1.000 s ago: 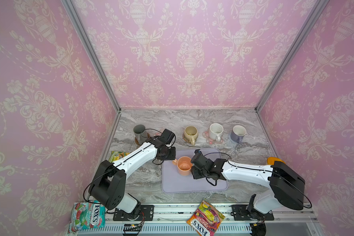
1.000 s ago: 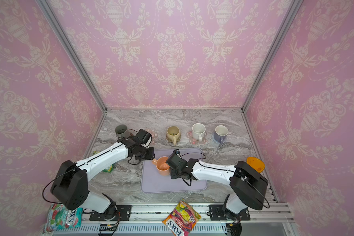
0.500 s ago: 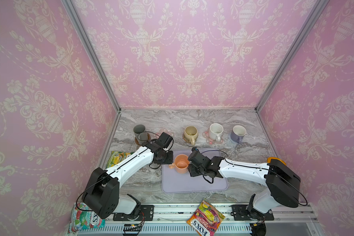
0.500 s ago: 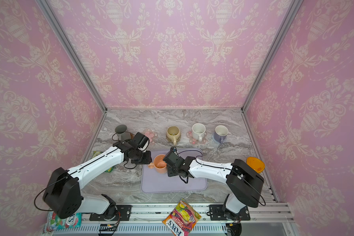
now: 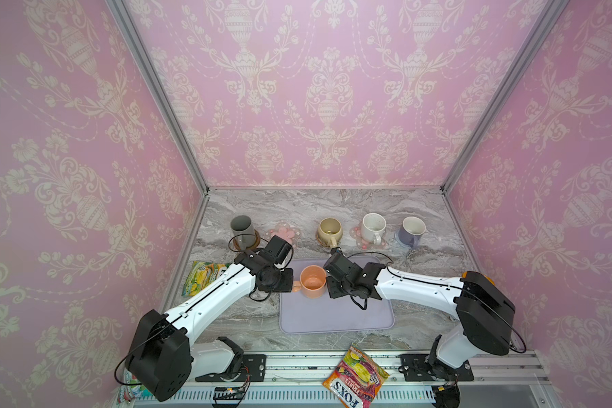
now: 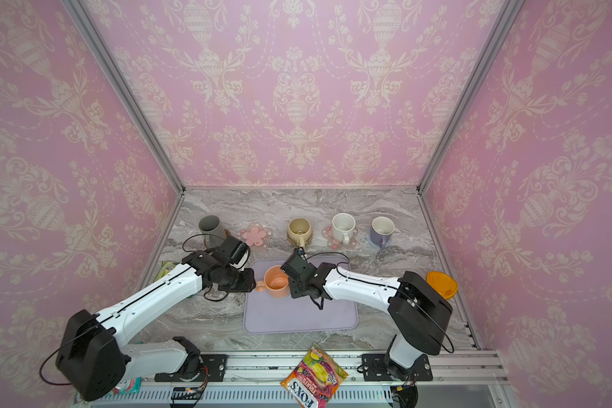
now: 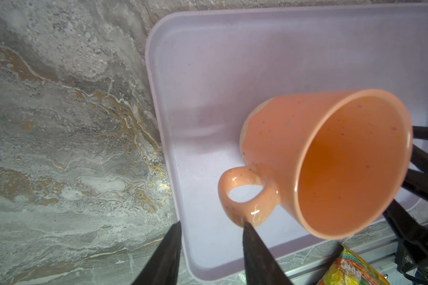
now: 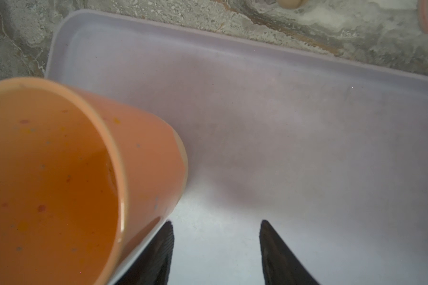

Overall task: Place cups on coasters
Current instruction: Rotate the cup on the tray.

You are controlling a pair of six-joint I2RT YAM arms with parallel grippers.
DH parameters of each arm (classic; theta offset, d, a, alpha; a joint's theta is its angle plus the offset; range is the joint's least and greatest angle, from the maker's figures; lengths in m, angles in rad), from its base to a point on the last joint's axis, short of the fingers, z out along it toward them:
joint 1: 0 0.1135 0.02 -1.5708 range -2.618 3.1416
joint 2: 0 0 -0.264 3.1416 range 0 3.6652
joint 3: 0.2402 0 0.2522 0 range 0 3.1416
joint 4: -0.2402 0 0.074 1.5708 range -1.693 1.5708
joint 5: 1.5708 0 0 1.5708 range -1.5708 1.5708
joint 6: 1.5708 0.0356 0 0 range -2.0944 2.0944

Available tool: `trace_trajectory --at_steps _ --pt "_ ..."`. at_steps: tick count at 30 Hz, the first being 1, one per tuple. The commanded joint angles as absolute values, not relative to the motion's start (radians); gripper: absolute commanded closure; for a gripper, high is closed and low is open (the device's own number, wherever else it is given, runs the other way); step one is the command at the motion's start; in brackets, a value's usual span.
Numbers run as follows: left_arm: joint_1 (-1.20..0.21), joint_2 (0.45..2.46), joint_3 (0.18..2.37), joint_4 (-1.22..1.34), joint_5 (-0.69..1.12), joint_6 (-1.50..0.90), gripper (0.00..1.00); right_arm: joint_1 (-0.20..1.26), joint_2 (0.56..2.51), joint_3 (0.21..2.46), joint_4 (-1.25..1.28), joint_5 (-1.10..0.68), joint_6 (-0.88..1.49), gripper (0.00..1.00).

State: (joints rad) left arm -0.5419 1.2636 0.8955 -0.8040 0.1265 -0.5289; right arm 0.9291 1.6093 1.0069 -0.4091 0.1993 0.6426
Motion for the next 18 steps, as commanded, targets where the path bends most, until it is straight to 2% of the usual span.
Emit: trace_trajectory --at_steps 1,9,14,18 --pt "-0.549 1.245 0.882 -0.837 0.15 -0.507 0.57 0.916 1.565 1.007 -0.425 0.23 0.621 0.42" --pt "-0.549 1.218 0.91 -0.885 0.153 -0.426 0.54 0.898 1.525 0.975 -0.427 0.236 0.624 0.42" --pt "-0.564 1.246 0.905 -0.865 0.294 -0.354 0.48 0.892 1.474 0.934 -0.429 0.253 0.639 0.42" --pt "-0.593 1.296 0.928 -0.876 0.23 -0.354 0.47 0.881 1.411 0.884 -0.436 0.269 0.659 0.41"
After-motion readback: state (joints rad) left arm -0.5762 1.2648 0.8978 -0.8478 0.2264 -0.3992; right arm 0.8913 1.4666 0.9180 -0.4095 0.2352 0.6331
